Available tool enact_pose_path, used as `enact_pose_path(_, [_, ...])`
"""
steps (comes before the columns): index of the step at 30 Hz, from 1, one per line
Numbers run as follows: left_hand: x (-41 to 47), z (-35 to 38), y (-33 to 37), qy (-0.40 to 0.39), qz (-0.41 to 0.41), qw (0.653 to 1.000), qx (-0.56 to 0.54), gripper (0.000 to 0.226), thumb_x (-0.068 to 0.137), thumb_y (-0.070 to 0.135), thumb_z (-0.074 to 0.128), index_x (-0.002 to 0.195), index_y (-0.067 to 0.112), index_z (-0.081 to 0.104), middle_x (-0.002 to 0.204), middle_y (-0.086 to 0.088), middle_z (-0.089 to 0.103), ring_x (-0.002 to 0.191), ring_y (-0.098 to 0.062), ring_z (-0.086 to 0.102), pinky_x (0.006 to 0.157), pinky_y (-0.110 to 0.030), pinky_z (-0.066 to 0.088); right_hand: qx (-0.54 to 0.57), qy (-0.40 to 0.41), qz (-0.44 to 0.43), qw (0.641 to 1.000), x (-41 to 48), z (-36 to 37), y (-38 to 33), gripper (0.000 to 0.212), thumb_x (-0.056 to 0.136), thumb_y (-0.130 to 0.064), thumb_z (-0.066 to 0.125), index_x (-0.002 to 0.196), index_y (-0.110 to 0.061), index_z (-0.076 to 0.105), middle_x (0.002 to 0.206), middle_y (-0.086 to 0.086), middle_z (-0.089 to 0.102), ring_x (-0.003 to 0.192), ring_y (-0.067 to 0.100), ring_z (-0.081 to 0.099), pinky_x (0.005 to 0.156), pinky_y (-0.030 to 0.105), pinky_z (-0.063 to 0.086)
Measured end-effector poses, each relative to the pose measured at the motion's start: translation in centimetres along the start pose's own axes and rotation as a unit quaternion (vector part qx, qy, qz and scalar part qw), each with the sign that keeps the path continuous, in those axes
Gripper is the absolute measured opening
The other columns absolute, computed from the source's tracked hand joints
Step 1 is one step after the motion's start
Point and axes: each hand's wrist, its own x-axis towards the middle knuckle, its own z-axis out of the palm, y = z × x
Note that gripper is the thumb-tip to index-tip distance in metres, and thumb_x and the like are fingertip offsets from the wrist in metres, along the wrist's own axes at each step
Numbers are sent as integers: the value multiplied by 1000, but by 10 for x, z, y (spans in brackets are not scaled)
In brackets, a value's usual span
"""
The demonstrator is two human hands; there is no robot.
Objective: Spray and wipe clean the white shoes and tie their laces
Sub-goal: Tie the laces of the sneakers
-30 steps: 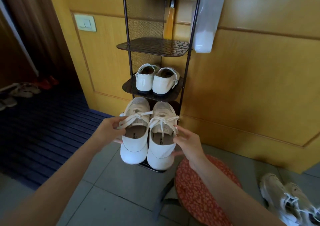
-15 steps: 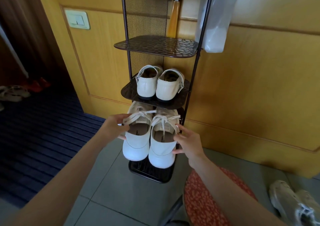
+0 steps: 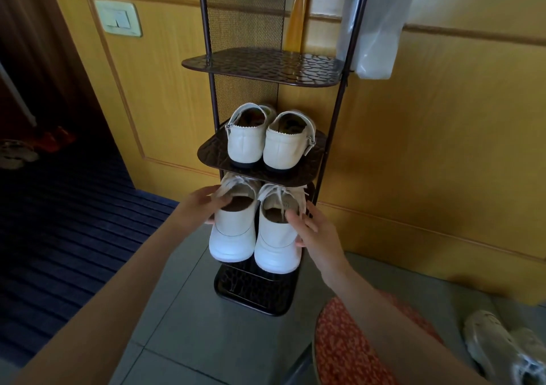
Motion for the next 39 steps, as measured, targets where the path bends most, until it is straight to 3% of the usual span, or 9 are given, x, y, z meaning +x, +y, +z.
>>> enact_pose_path(3, [-24, 4, -13, -17, 34, 999, 7, 95, 55, 59, 80, 137, 30, 42, 132, 9, 54, 117, -8, 53, 96, -34, 47, -8, -52, -71, 996, -13, 5, 16, 59, 76, -14, 78, 126, -28, 50, 117, -16, 62, 108, -7, 55, 90, 13, 46])
enact_pose_path(5, [-36, 14, -23, 9, 52, 999, 7, 114, 45, 48, 89, 142, 28, 32, 131, 10, 52, 116, -8, 53, 96, -29, 44, -61, -15, -91, 994, -12, 15, 35, 74, 65, -25, 85, 127, -36, 46, 123, -15, 59, 119, 5, 52, 98, 26, 45])
enact_pose_path(7, [-42, 26, -28, 50, 84, 994, 43, 109, 54, 31, 90, 144, 26, 30, 127, 9, 54, 110, -9, 54, 89, -24, 43, -120, 21, -98, 988, -11, 22, 50, 92, 59, -41, 84, 137, -37, 36, 134, -14, 49, 129, 15, 42, 105, 40, 40])
enact_pose_path(11, [-41, 34, -25, 99, 110, 988, 51, 96, 63, 13, 85, 144, 23, 33, 116, 7, 56, 102, -11, 54, 79, -13, 40, -134, 68, -112, 982, -12, 23, 53, 95, 64, -22, 85, 138, -40, 28, 130, -19, 40, 131, 14, 35, 108, 33, 33])
enact_pose_path(14, [-34, 35, -21, 98, 117, 987, 40, 94, 66, 10, 83, 145, 24, 33, 115, 6, 57, 108, -10, 52, 83, -14, 40, -122, 71, -137, 980, -3, 21, 49, 87, 63, -19, 85, 121, -56, 32, 123, -28, 47, 123, 7, 42, 102, 24, 36])
enact_pose_path(21, [-7, 38, -25, 97, 128, 986, 37, 90, 68, 16, 82, 143, 27, 34, 122, 3, 57, 114, -11, 52, 89, -22, 42, -95, 66, -152, 982, 21, 17, 49, 81, 65, -14, 83, 124, -50, 40, 124, -24, 54, 123, 2, 46, 101, 20, 37])
enact_pose_path(27, [6, 34, -24, 76, 147, 985, 39, 85, 73, 13, 78, 143, 27, 33, 116, 17, 56, 108, -2, 52, 83, -12, 41, -101, 78, -141, 982, 44, 19, 48, 75, 65, -9, 83, 121, -41, 43, 115, -20, 58, 112, -8, 50, 98, 12, 40])
enact_pose_path(35, [16, 34, -17, 70, 147, 986, 37, 83, 75, 5, 75, 143, 24, 32, 106, 28, 52, 94, 18, 50, 75, 1, 42, -148, 109, -115, 976, 53, 32, 57, 95, 59, -39, 80, 141, -21, 35, 133, -6, 51, 128, 15, 42, 108, 38, 38])
enact_pose_path(39, [11, 39, -18, 76, 148, 986, 30, 83, 76, 8, 75, 145, 22, 31, 116, 17, 56, 108, 1, 53, 86, -8, 43, -157, 106, -121, 974, 50, 30, 56, 93, 64, -25, 84, 143, -18, 34, 135, -4, 49, 128, 17, 41, 108, 35, 38])
